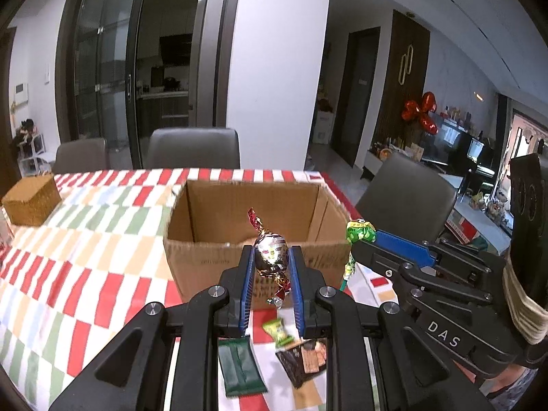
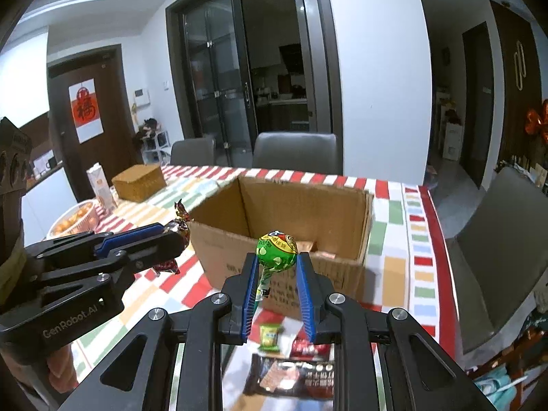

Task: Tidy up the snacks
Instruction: 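Lift both candies over the box and lower them inside, then open both tools and withdraw from the box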

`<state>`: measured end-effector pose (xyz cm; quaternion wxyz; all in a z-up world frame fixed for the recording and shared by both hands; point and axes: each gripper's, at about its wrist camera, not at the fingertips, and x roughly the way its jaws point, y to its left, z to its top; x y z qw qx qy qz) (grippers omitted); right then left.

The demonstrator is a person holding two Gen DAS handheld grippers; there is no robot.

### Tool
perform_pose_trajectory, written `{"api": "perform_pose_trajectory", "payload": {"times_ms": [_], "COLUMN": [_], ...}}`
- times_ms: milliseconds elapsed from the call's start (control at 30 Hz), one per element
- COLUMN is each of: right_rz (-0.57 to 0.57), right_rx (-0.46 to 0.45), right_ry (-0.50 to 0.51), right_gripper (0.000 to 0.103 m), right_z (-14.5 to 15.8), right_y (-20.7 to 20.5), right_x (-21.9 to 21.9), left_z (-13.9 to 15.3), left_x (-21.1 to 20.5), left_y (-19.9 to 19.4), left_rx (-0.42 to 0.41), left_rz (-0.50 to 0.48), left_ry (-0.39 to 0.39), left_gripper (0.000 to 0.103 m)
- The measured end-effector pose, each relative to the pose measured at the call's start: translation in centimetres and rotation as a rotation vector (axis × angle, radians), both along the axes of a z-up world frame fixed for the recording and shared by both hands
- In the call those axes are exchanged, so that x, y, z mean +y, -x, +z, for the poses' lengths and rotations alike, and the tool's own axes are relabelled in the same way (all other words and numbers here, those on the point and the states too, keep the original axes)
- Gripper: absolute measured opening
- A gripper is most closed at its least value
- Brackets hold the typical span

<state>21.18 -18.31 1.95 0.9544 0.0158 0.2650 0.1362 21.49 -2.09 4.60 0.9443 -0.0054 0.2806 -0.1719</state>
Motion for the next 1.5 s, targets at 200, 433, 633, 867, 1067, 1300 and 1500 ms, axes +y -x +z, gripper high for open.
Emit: {"api": "perform_pose_trajectory", "payload": {"times_ms": [200, 433, 633, 867, 1067, 1300, 1500], "right_rz": [-0.018, -0.044, -0.053, -0.056, -0.058, -0.061, -0.081], "right_rx": [-0.041, -0.055, -0.049, -0.02, 0.012, 0.04, 0.05], "right_ry": [-0.002, -0.002, 0.019, 0.038, 0.048, 0.054, 0.035], "right_gripper": [0.024, 0.024, 0.024, 0.024, 0.024, 0.024, 0.042], "right_z": [2.3, 3.9, 4.3, 3.1, 1.8, 0.8, 0.4], "right_y": [-1.4, -3.8, -6.1, -8.4, -10.2, -11.4, -10.9], "right_x": [-0.1, -0.3, 0.1, 0.0, 0.1, 0.3, -0.3], "left_z": [1.7, 3.0, 3.0, 1.6, 0.2, -0.6, -0.3], "left_x": [-0.2, 0.1, 0.1, -0.1, -0.3, -0.4, 0.2], "left_y": [-1.3, -4.3, -6.8, -9.4, -11.3, -12.3, -10.5], "left_rx": [-0.031, -0.037, -0.025, 0.013, 0.051, 0.064, 0.02], "left_rz": [0.005, 0.019, 0.027, 0.029, 0.037, 0.072, 0.128], "left_ry": [-0.021, -0.046, -0.065, -0.086, -0.099, -0.121, -0.148], "left_gripper": [0.021, 0.021, 0.021, 0.021, 0.021, 0.03, 0.051]}}
